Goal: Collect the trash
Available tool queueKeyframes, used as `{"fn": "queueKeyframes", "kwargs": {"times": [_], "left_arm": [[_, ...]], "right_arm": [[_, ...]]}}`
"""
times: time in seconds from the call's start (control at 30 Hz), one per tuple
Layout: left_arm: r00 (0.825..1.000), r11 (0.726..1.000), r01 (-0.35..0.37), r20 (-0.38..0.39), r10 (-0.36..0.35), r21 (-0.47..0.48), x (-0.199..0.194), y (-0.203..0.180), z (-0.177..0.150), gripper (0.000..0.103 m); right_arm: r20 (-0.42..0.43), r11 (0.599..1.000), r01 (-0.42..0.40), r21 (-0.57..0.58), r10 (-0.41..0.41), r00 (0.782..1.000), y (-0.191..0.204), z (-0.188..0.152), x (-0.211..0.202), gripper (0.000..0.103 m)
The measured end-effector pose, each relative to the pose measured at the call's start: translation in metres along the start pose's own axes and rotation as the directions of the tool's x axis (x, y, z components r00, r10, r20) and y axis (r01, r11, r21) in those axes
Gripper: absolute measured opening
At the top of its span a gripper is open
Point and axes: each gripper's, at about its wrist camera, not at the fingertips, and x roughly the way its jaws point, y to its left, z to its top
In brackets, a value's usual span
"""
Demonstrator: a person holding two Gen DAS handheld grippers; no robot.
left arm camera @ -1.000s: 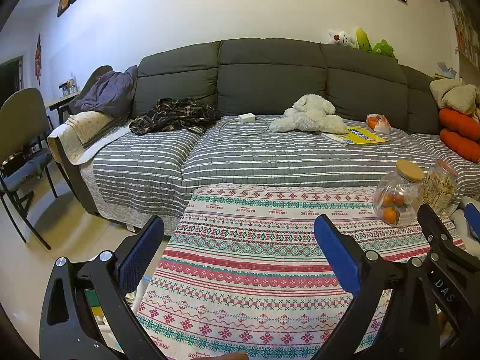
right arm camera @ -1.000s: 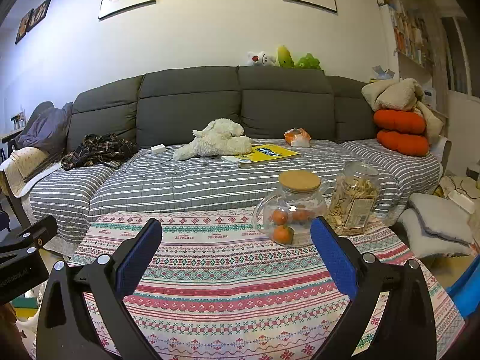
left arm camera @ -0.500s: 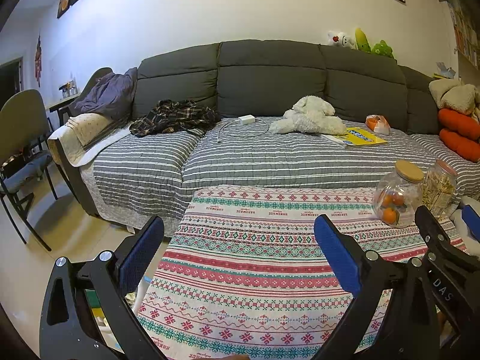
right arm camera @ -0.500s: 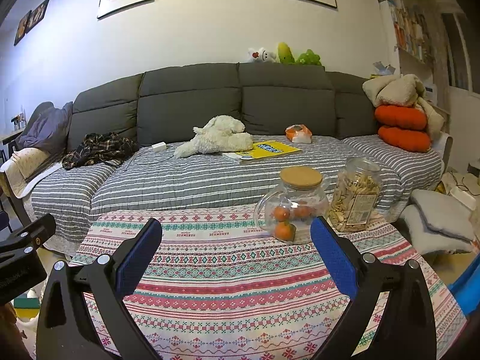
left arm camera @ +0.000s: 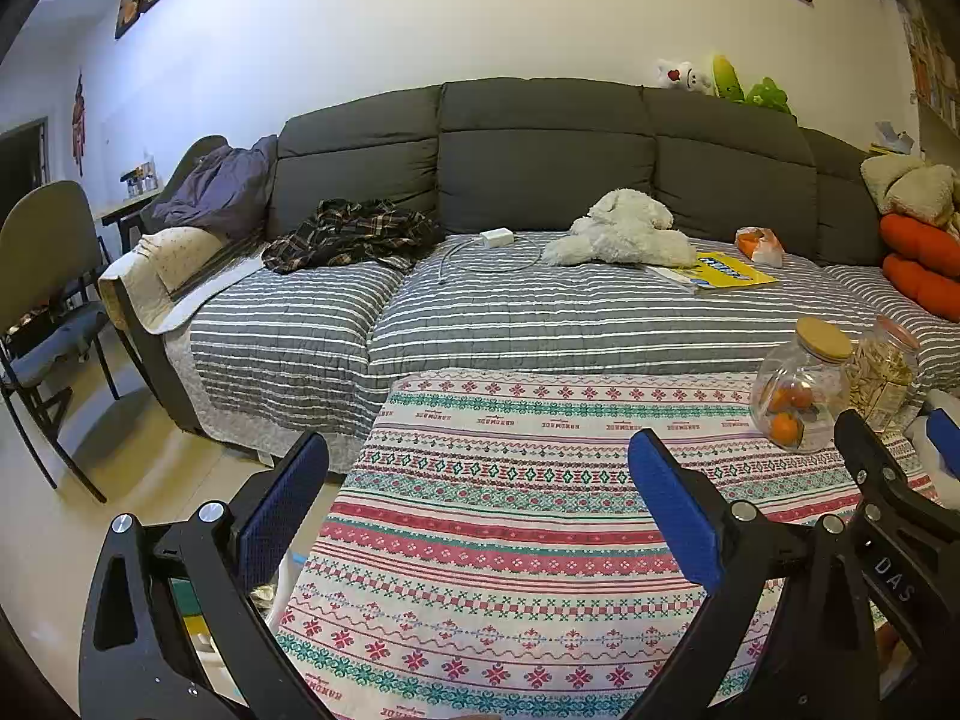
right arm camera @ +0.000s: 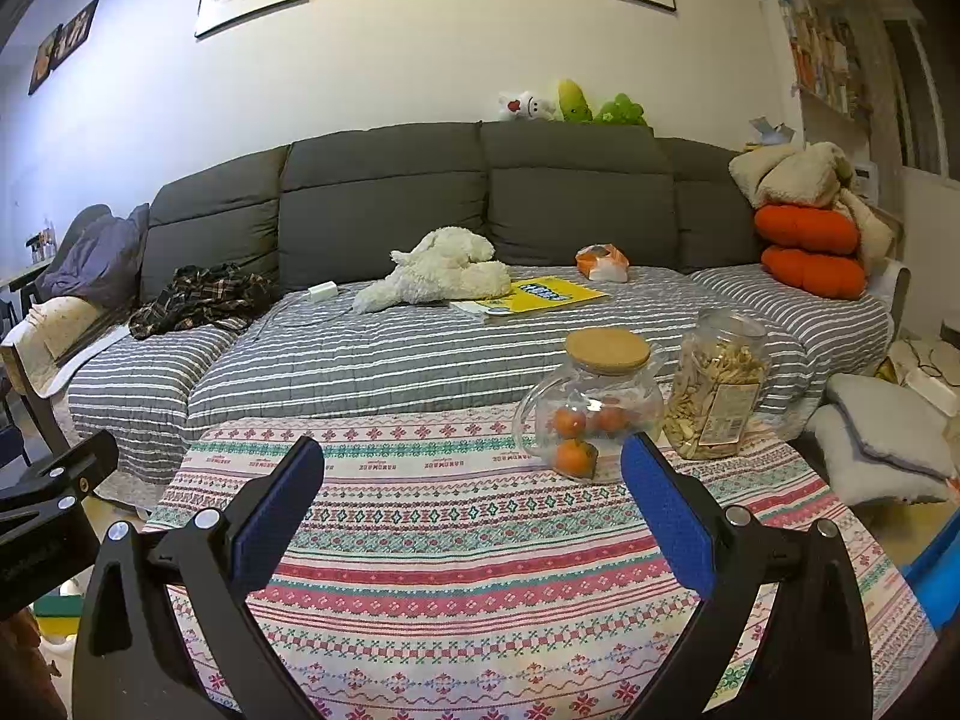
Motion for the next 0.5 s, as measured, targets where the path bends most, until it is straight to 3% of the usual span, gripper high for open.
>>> {"fn": "queueKeyframes", "kwargs": {"times": [0.2, 0.37, 0.5], "left_arm": [[0.999, 0.999, 0.01, 0.032, -0.012, 0.052, -0.005, -0.0057, -0.002, 0.086], [0.999, 0.999, 0.034, 0.041, -0.035, 0.042, -0.0059, -0.0035, -0.0021, 0.085], [0.998, 0.999, 0.036, 0.053, -0.036, 0.013, -0.0085, 0.0003, 0.0, 0.096]], "right_arm": [[-0.005, 1.0, -0.005, -0.001, 0.005, 1.0, 0.0002, -0.0007, 0.0004, 0.096], [-0.007, 1.0, -0.003, 0.004, 0.003, 1.0, -0.0006, -0.001, 0.0, 0.096], [-0.002, 1.0, 0.0, 0.012, 0.0, 1.0, -0.0022, -0.0007, -0.002, 0.096]]}}
